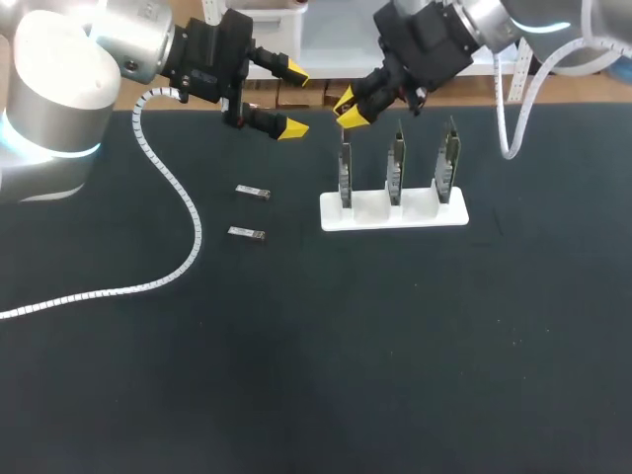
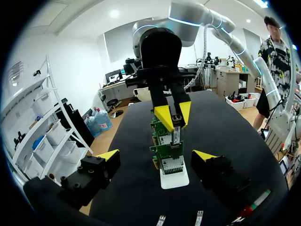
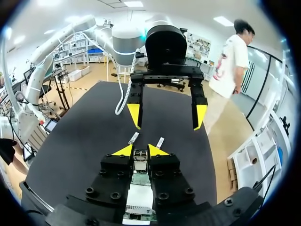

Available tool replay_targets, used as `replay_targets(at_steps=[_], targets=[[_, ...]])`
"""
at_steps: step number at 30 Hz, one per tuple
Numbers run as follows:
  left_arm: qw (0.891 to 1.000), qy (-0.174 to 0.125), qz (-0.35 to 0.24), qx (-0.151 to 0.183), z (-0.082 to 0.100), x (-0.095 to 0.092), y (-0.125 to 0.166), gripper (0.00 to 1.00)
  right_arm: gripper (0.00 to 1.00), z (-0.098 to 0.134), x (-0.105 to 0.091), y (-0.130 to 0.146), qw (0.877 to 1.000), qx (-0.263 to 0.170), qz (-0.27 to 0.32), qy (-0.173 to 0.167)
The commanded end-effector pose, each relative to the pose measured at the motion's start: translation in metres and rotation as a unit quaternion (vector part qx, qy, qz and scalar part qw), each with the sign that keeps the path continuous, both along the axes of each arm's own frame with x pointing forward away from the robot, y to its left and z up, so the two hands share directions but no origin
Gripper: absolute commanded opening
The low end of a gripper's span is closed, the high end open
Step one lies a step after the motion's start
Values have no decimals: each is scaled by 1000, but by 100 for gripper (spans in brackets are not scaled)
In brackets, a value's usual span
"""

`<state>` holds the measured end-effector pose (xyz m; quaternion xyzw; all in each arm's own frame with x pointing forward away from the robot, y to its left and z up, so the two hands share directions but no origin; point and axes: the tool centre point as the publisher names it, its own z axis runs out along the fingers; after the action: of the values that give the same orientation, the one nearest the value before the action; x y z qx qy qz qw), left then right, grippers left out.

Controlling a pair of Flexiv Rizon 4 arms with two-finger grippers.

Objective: Pick up the optical module with the left hand, and insert it into the network port with the right hand.

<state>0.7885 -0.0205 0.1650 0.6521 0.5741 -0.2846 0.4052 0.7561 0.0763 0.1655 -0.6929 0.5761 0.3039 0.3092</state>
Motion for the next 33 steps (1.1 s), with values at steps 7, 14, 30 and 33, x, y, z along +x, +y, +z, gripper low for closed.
replay_targets(at_steps=[7,14,30,33], targets=[[1000,2,-1,3,0,2,0,100,0,-3,8,0,1000,-2,6,0],[1000,2,-1,3,0,2,0,100,0,-4,6,0,1000,-2,7,-2],[1000,2,-1,3,0,2,0,100,0,2,-1,1,1000,2,5,-30],[1000,2,-1,3,0,2,0,100,0,7,-1,1,999,2,7,-36]])
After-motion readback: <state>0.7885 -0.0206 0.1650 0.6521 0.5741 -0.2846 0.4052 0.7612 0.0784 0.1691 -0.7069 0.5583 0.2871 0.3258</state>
